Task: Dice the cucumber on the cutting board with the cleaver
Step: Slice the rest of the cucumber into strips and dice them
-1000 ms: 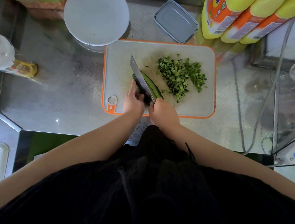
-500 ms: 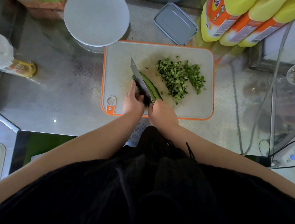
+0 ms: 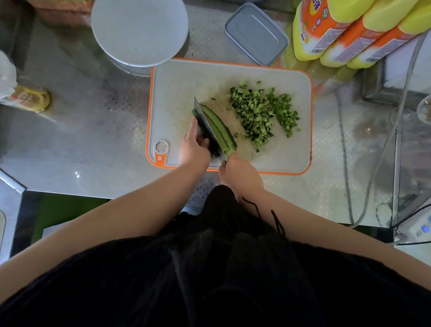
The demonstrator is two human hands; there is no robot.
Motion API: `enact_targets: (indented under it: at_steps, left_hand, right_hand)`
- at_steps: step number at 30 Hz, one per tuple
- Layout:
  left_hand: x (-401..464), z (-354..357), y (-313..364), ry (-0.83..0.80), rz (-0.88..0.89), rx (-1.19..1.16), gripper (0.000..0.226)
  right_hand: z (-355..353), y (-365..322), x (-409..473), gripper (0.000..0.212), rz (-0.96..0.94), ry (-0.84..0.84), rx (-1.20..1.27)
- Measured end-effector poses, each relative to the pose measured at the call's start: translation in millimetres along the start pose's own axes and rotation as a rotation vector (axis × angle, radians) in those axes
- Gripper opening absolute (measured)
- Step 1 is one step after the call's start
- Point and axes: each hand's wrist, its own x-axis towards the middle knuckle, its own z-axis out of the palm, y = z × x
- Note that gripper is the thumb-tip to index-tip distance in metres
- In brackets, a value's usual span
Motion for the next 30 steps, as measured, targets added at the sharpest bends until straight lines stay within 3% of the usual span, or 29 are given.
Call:
enact_targets:
  at_steps: [9,16,23,26,30]
  left_hand:
    - [-1,-2,3,-0.028,0.008,-0.024,0.063]
    - [-2,-2,5,-0.033,-0.013,-0.006,0.062]
    - [-6,-5,11,-0.015,-0.016,0.03,0.063]
    - [-8,-6,11,-0.008,-0.018,0.044,0.063]
    - [-9,-10,17,-0.018,0.005,0.02,0.056]
  right_hand:
    - [4,-8,11,0.021,-0.063,0.065,-0.05]
    - [5,1,6,0.029,-0.057,0.001,-0.151]
    - [0,-5,9,0.017,-0.061,0.054,-0.038]
    - [3,1,6,0.028,-0.131,0.106,-0.075]
    - [6,0,2,0.042,-0.25,0.057,-0.011]
